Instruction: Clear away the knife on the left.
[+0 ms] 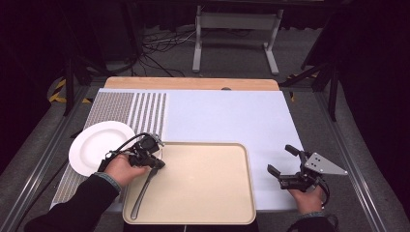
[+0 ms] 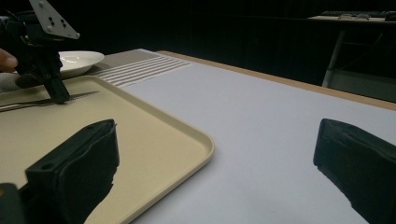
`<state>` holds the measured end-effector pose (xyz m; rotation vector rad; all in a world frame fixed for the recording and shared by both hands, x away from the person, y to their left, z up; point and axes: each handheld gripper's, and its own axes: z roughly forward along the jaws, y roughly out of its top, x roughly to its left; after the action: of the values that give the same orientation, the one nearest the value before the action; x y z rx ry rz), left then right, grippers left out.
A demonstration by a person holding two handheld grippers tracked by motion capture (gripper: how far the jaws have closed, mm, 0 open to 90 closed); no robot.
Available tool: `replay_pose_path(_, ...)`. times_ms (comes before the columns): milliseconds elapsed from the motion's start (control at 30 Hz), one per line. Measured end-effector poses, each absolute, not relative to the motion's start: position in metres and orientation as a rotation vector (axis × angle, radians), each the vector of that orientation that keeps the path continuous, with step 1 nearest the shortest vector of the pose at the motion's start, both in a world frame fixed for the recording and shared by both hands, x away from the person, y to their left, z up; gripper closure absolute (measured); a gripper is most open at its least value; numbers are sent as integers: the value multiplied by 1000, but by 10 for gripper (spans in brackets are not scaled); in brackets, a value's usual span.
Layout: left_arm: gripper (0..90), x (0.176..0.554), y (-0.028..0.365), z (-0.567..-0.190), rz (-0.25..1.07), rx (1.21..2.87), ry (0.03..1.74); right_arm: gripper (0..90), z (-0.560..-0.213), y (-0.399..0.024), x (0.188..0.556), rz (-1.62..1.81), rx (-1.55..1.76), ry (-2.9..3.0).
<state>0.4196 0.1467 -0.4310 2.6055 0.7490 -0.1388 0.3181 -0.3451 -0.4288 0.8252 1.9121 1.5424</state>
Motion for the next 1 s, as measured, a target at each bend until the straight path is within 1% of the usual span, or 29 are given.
replay_pose_path(300, 900, 419, 155, -431, -125, 2598, 781, 13, -429, -345, 318, 1543, 825, 1911)
replay_pose_path(1000, 900, 419, 166, -431, -122, 2602, 795, 13, -429, -343, 320, 1540, 825, 1921)
